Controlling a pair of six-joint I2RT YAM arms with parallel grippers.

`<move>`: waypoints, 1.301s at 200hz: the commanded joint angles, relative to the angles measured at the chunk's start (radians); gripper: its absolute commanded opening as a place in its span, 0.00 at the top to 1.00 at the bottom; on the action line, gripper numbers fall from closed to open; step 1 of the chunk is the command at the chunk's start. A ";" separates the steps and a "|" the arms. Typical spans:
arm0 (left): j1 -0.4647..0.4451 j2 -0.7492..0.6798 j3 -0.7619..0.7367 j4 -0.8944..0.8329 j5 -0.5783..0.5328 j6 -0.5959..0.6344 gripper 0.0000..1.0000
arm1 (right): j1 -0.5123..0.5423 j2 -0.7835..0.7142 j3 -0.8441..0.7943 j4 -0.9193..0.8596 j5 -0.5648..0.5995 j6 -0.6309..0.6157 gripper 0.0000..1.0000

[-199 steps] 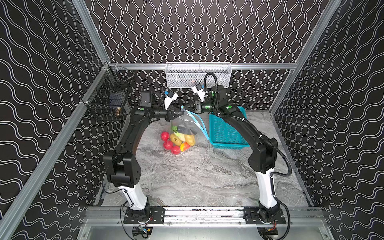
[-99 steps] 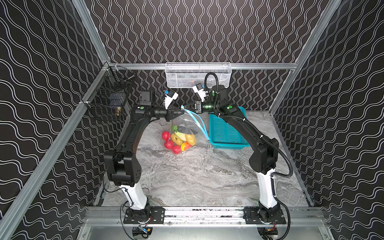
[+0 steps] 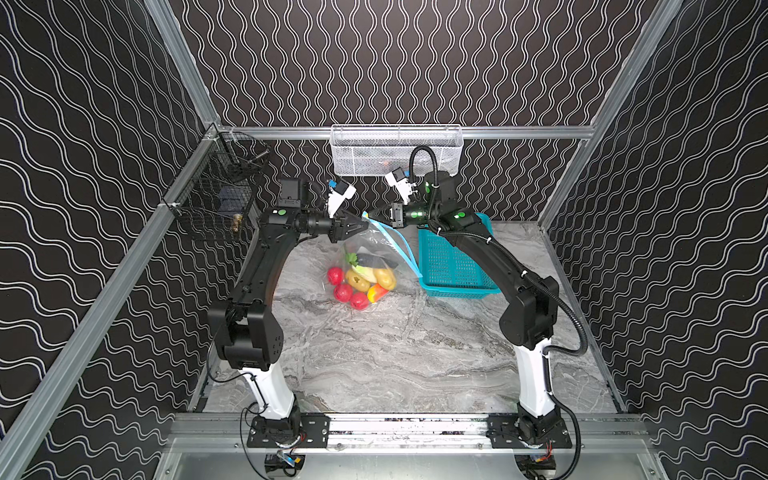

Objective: Place the food in the zip-top bag and seal the zipper

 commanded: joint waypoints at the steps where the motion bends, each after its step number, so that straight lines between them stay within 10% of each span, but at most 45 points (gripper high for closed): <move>1: 0.008 0.008 0.012 -0.010 0.025 0.024 0.84 | 0.000 -0.018 -0.006 0.035 -0.018 -0.011 0.96; 66: 0.016 0.008 0.008 0.044 0.016 -0.013 1.00 | 0.001 -0.022 -0.016 0.043 -0.032 -0.013 0.95; 182: 0.017 -0.012 -0.029 0.081 0.068 -0.053 1.00 | 0.006 0.030 0.052 0.054 -0.034 0.030 0.60; 260: 0.017 -0.018 -0.034 0.105 0.080 -0.081 1.00 | 0.014 0.029 0.049 0.052 -0.033 0.017 0.77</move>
